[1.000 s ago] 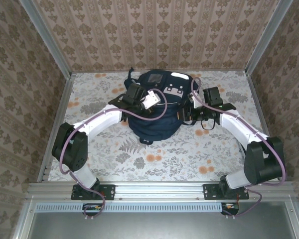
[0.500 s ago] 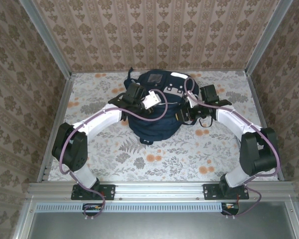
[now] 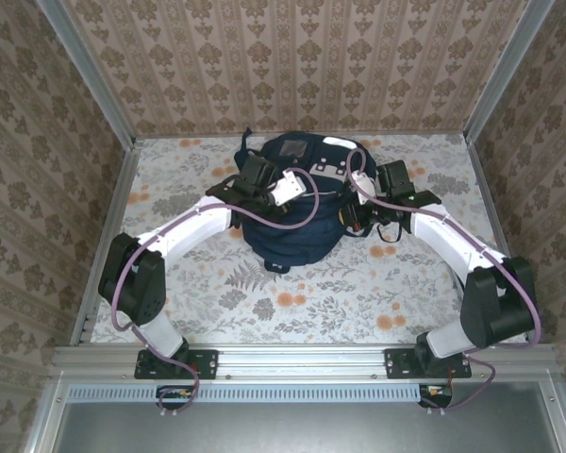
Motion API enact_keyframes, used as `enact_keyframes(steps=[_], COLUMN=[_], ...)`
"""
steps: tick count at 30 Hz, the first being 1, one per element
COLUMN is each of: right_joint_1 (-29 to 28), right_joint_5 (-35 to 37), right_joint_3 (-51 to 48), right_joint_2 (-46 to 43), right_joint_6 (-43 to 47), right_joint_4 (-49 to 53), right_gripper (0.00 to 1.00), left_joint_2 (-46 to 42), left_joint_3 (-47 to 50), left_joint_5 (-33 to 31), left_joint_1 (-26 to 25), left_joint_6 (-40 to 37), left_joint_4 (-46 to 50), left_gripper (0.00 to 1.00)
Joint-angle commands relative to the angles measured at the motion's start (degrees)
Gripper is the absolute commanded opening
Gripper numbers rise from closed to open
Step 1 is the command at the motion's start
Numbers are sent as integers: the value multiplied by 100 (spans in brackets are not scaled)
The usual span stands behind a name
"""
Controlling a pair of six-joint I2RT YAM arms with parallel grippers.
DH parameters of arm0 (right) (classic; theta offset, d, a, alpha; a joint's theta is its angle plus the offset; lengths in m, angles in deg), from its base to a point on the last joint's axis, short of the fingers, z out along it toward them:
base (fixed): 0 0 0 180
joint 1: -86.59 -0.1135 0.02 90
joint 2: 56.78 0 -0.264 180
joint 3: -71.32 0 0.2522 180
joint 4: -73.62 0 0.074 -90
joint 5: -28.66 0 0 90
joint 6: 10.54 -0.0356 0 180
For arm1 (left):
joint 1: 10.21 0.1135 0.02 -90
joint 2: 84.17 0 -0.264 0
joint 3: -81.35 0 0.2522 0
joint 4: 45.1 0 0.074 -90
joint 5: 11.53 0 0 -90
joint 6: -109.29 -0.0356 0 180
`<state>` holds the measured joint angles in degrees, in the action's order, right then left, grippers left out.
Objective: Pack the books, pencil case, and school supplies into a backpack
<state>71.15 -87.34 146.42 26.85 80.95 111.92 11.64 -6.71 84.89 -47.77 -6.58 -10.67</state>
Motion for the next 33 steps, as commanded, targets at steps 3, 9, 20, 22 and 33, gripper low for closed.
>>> enact_keyframes(steps=[3,9,20,22,33], right_joint_1=[-662,-1320,-1206,-1202,26], right_joint_5=[243,-169,49,-293,-1025], right_joint_3=[133,-262,-717,-758,-1276], right_joint_2=[-335,-356,-583,-609,-1271], right_joint_6=[-596,-1592,-2640,-2874,-4333], right_joint_4=[490,-325,-1114,-1290,-1365], right_gripper=[0,0,1,4,59], left_joint_2=[63,300,35,17,-117], left_joint_3=[-559,-796,-506,-472,-50], left_joint_5=[-801,-783,102,199,316], left_joint_1=[-100,-313,-363,-358,-221], left_joint_6=[921,1554,2167,2247,2249], left_joint_4=[-346,-326,-767,-827,-1036], left_gripper=[0,0,0,0,0])
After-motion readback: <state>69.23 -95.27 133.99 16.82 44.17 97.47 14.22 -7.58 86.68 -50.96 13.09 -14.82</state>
